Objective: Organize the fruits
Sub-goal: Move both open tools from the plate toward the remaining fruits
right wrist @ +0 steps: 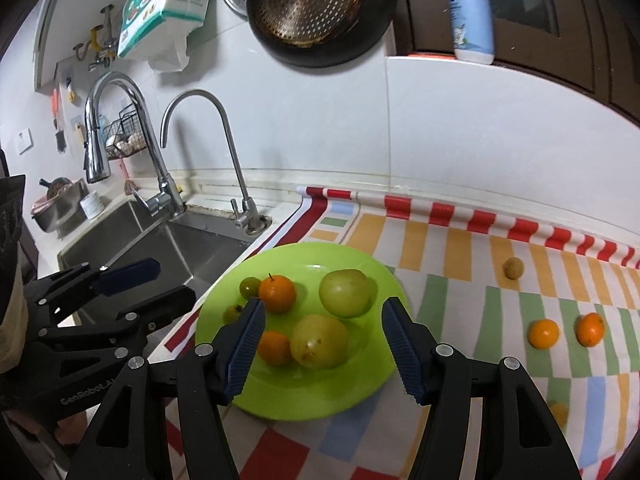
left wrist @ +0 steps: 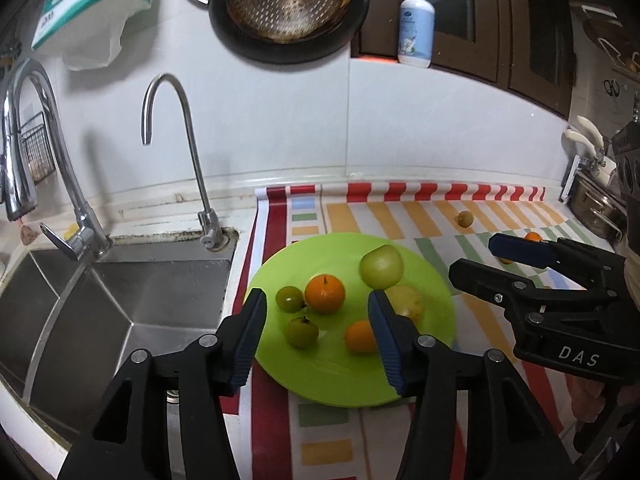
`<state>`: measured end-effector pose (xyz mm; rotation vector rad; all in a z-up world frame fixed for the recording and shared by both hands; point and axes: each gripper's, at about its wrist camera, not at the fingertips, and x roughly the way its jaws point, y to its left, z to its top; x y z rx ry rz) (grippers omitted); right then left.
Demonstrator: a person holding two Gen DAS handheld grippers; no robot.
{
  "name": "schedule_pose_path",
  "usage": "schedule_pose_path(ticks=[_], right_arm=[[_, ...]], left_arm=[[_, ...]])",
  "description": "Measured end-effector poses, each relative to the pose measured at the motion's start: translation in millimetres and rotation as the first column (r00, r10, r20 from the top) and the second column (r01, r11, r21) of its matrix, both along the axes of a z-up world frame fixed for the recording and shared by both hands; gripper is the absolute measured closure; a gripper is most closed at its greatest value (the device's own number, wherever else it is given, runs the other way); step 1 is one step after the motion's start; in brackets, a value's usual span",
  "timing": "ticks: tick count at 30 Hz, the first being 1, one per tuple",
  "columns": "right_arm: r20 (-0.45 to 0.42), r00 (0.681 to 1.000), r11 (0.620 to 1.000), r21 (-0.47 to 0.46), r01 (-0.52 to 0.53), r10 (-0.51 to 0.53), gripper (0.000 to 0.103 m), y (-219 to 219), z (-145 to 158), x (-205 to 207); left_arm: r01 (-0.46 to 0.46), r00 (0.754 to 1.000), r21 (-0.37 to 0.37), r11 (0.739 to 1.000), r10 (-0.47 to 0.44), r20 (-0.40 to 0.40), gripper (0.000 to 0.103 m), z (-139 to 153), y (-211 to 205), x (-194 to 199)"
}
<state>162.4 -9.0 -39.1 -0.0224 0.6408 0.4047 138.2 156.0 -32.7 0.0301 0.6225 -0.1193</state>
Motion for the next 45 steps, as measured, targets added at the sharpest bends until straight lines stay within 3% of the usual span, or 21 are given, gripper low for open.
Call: schedule_pose_path(ticks=[8,19,38,45], right_arm=[[0.030,0.998,0.999,0.004,0.052,-0.052,0.040,-29,10,-25],[0.065,0.989,0.990,-0.017,0.137,-0.136,0.040,-83,17,-52],[0.064,0.972,0.972,-0.040,0.230,-0.228,0.040,-166,17,-75],[0.020,0.971,0.970,-0.050,0.237,-0.237,0.040,-185,0,-64]], left_arm=[[0.011,0.999,0.005,1.000,-0.011,0.040,0.038,13,-24,-19],[0.077,0.996,-0.002,0.997,-0.077,0.055,0.031,20,-75,-30],[0.148,0.988,0.014,0.989,-0.148,0.038,0.031,16,-158,-29],[0.159,0.987,0.022,0.987,-0.159,-0.002,0.031,2,-177,-17]])
